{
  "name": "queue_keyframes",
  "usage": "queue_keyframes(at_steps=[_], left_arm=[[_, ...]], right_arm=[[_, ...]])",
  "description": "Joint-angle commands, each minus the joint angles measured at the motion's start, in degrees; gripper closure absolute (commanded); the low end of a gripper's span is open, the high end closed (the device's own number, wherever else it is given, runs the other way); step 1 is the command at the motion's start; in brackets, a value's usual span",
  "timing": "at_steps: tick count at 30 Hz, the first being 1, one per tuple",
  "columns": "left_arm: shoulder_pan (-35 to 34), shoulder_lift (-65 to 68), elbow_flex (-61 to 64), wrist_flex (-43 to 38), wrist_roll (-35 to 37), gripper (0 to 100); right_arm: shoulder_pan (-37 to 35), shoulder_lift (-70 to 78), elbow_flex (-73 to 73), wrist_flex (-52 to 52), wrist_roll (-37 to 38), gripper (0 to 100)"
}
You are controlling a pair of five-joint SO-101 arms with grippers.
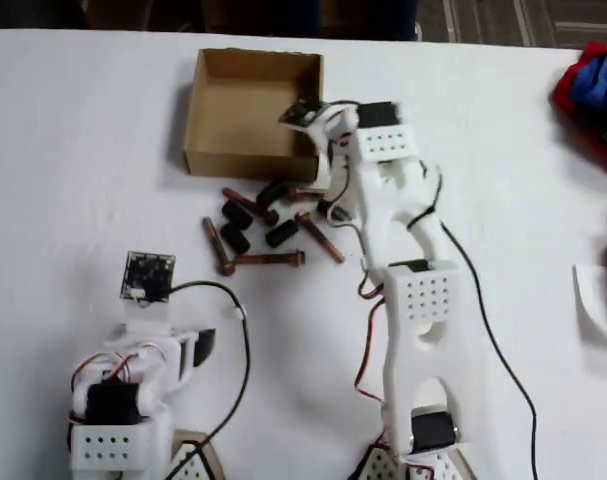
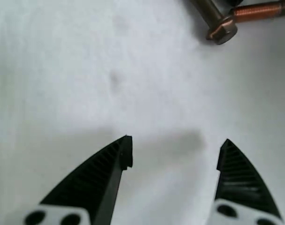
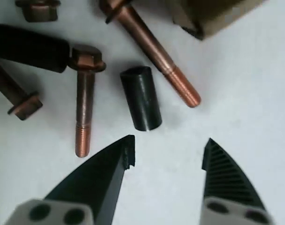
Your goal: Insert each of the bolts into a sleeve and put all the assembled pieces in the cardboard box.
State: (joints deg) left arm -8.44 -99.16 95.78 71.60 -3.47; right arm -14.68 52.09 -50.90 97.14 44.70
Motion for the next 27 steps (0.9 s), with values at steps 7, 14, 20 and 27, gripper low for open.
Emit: queue_keyframes(at_steps=[7,14,20,27], left_arm=[[0.7,0.2,0.8,-0.4,0.5,69],[0.7,0.2,0.8,-0.4,0.5,69],[0.7,0.2,0.8,-0.4,0.5,69],[0.7,0.2,0.8,-0.4,0.5,69]], right_arm=[[-5.4,2.4,-2.0,-4.1,-3.1,76.2],[-5.4,6.3,-2.0,-8.2,-3.1,84.6],[-4.4,7.8,-2.0,-7.2,-3.1,93.7],[-2.3,7.4,-2.0,-1.2,-2.7,84.5]])
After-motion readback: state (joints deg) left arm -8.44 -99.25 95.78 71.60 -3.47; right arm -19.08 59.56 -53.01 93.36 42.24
